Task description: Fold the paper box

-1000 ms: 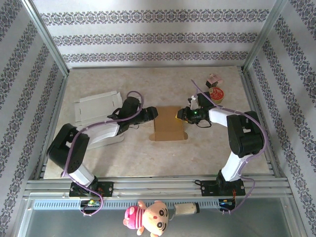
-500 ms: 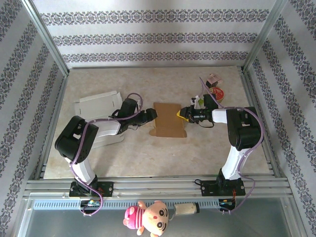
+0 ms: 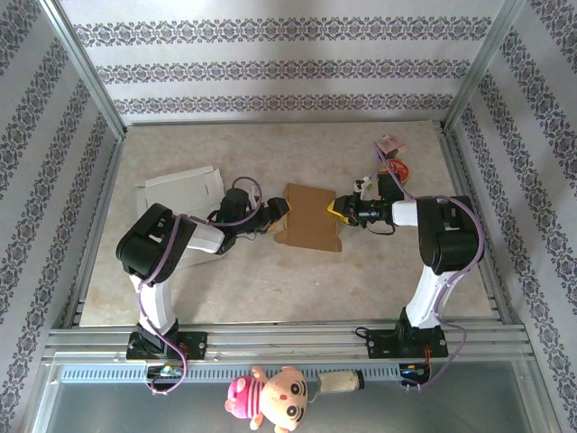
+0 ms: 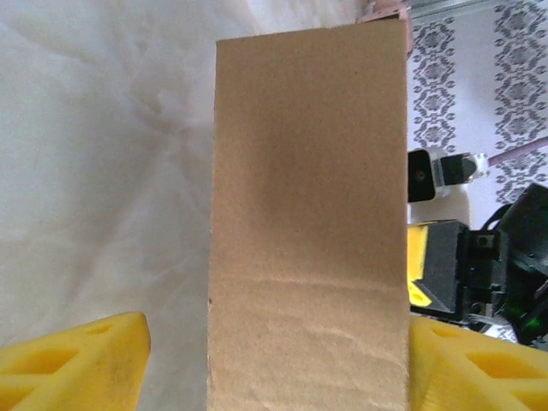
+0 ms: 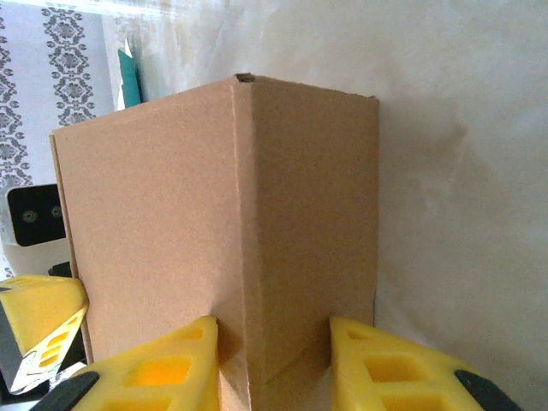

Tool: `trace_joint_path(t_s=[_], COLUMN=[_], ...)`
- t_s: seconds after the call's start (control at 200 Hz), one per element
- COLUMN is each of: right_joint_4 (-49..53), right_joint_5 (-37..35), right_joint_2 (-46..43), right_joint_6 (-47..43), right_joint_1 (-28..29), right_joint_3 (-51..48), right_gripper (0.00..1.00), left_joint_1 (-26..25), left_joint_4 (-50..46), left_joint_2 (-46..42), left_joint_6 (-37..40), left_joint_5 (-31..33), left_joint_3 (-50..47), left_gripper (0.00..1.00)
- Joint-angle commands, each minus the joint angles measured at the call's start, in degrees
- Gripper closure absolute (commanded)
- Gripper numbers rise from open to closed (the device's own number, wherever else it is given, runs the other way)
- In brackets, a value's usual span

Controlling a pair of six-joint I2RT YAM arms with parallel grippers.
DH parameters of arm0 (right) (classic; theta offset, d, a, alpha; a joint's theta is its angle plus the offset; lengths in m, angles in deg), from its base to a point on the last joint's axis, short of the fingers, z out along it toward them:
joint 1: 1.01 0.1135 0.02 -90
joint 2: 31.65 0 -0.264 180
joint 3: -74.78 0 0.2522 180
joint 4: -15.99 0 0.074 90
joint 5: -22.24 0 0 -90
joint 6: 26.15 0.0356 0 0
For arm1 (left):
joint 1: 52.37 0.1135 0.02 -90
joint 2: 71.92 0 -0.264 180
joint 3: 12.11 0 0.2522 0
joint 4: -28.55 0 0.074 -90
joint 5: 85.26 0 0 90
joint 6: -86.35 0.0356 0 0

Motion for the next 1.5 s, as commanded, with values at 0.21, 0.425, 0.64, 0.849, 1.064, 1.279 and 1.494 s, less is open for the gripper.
trace_joint_path(t_s=[0.21, 0.425, 0.64, 0.849, 1.064, 1.279, 1.494], right_joint_4=[5.5, 5.5, 8.2, 8.7, -13.2, -26.6, -51.4], right_joint_5=[-6.3, -5.9, -6.9, -27.8, -52.3, -54.7, -69.5], right_joint_2=[3.2, 2.4, -7.4, -31.2, -45.6, -35.4, -16.6], right_joint_6=[0.9, 0.6, 1.1, -6.1, -53.1, -87.6, -100.4], right_joint_1=[-0.8, -0.8, -0.6, 7.1, 33.4, 39.7, 40.2], right_joint_3=[-2.0, -2.4, -2.9, -7.5, -21.0, -23.7, -19.4], right_gripper=[0.70, 0.69, 0.36, 0.15, 0.03, 0.02, 0.02], left_joint_1=[-3.2, -3.9, -4.0, -4.0, -3.5, -2.9, -2.8], left_joint_4=[14.5, 16.1, 9.8, -4.8, -30.3, -30.7, -27.4], left_joint_2=[5.9, 6.0, 2.1, -6.6, -15.7, -18.0, -18.2], left_joint_6=[-8.6, -10.9, -10.2, -6.4, -0.2, -6.3, -8.7], left_joint_5=[-0.9, 1.1, 2.9, 6.2, 11.8, 12.4, 10.8], left_joint_3=[1.8, 2.0, 1.8, 2.2, 8.6, 8.6, 7.1], left_gripper=[0.27, 0.44, 0.53, 0.55, 0.56, 0.60, 0.60])
